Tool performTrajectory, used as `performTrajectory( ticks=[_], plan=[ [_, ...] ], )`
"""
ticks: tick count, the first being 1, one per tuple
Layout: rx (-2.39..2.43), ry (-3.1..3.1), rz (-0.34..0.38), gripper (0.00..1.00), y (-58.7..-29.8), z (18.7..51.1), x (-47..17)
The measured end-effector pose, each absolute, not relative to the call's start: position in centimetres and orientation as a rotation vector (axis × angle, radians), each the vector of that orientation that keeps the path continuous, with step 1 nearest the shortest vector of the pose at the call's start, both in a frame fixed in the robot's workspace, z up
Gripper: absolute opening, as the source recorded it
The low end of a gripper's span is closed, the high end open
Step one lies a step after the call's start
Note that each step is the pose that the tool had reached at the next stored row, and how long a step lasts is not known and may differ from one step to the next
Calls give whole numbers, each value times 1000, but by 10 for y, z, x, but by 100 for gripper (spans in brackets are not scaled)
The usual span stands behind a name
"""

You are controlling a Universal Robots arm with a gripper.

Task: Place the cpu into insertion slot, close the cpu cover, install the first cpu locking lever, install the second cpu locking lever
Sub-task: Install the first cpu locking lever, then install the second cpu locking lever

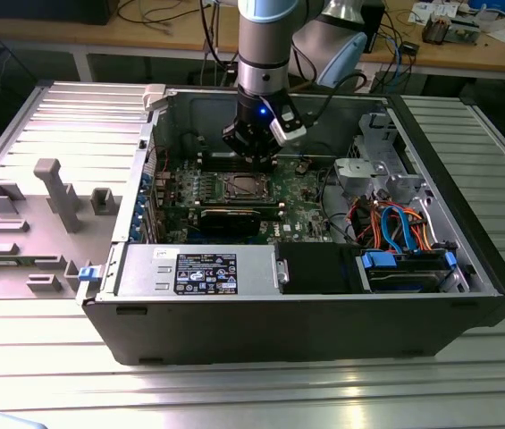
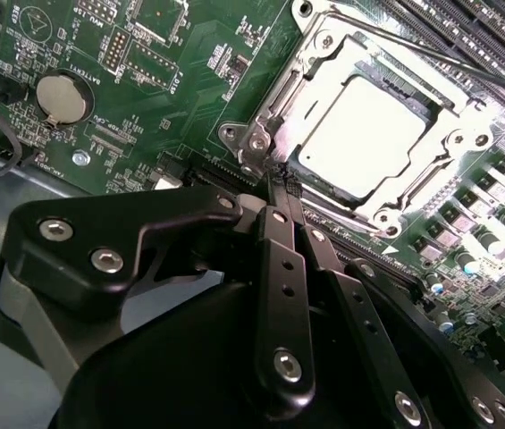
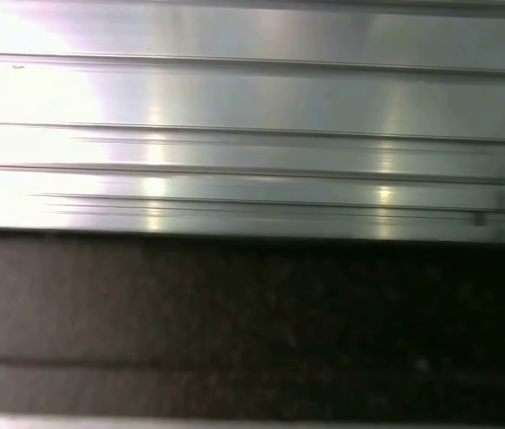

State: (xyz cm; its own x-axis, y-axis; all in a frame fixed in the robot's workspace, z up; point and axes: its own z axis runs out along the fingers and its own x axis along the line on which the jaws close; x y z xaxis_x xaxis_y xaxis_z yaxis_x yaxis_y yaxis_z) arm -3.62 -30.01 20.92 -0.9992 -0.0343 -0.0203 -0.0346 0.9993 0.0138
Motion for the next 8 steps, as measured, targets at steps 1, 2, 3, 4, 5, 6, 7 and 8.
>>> performTrajectory(
  ticks=[1, 2, 3, 4, 5, 6, 7, 8],
  plan=[
    [-54, 3121, 22, 11, -300, 209, -36],
    [-54, 3121, 22, 11, -300, 209, -36],
    [-54, 3121, 22, 11, -300, 209, -36],
    [-54, 3121, 22, 11, -300, 209, -36],
    [-54, 3121, 22, 11, -300, 209, -36],
    [-54, 3121, 22, 11, -300, 209, -36],
    [-54, 3121, 22, 11, -300, 209, -36],
    [-54, 3121, 22, 11, -300, 209, -36]
  ],
)
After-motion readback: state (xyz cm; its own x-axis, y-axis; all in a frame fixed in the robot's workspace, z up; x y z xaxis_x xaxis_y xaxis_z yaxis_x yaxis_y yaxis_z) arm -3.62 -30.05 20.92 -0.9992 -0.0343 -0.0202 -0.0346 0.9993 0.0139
